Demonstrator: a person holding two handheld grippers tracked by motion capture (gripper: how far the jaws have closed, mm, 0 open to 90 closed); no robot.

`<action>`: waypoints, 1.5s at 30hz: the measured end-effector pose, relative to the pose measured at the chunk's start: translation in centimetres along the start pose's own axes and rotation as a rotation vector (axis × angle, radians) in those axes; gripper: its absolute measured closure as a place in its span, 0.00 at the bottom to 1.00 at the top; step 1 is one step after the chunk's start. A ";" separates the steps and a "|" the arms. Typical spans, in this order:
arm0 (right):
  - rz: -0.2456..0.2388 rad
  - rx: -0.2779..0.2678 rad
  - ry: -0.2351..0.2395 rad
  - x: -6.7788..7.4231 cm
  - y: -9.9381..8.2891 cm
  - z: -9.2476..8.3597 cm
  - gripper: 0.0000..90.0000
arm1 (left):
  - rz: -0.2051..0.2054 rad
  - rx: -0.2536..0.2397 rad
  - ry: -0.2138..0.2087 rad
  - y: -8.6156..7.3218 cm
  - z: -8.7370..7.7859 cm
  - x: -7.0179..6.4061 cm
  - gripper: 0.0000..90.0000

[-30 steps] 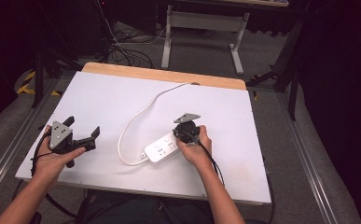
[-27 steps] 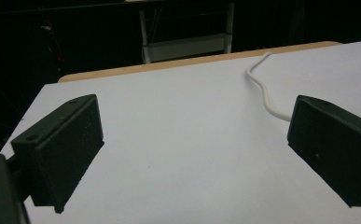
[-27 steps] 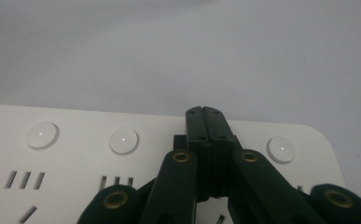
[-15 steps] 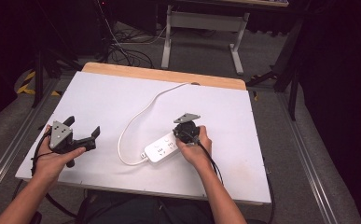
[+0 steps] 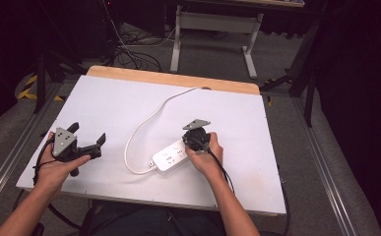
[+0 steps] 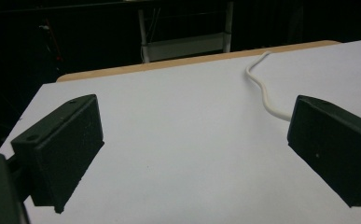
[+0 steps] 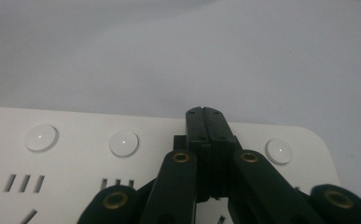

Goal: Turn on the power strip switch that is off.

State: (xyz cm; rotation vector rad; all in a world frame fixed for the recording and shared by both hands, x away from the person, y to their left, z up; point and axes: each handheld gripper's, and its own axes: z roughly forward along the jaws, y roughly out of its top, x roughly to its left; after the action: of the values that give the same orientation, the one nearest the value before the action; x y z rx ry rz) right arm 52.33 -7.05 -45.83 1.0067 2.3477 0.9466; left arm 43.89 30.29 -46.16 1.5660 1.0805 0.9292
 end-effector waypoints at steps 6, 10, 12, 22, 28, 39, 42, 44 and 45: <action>0.008 -0.067 -0.016 -0.3 -0.3 -0.4 1.00 | -0.001 0.002 -0.004 0.0 0.1 0.0 0.04; 0.000 -0.126 -0.027 -0.3 -0.1 -1.1 1.00 | -0.001 0.000 -0.002 0.0 0.2 -0.1 0.04; -0.001 -0.138 -0.025 -0.3 0.0 -1.3 1.00 | 0.002 0.001 -0.006 0.0 0.2 0.0 0.04; 0.032 -0.194 -0.020 -1.2 0.1 -3.2 1.00 | 0.002 0.007 -0.010 0.1 0.3 -0.1 0.04; 0.048 -0.229 -0.020 -1.8 -0.1 -4.3 1.00 | -0.005 0.000 -0.006 0.0 0.2 0.0 0.04; 0.074 -0.307 -0.031 -3.5 -0.9 -6.7 1.00 | -0.009 0.000 -0.002 0.0 0.2 0.0 0.04; 0.089 -0.335 -0.035 -4.4 -1.7 -7.7 1.00 | -0.005 0.003 -0.002 0.0 0.2 0.0 0.04; 0.099 -0.350 -0.036 -4.8 -2.0 -8.3 1.00 | -0.005 0.002 -0.002 0.1 0.1 0.0 0.04; 0.105 -0.364 -0.033 -4.9 -2.2 -8.6 1.00 | -0.005 0.002 -0.002 0.1 0.1 0.0 0.04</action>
State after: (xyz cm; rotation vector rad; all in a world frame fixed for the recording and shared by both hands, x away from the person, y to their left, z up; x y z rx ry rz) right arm 49.42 -15.52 -41.08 0.9920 2.0112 1.3271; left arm 44.04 30.28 -46.13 1.5650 1.0835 0.9235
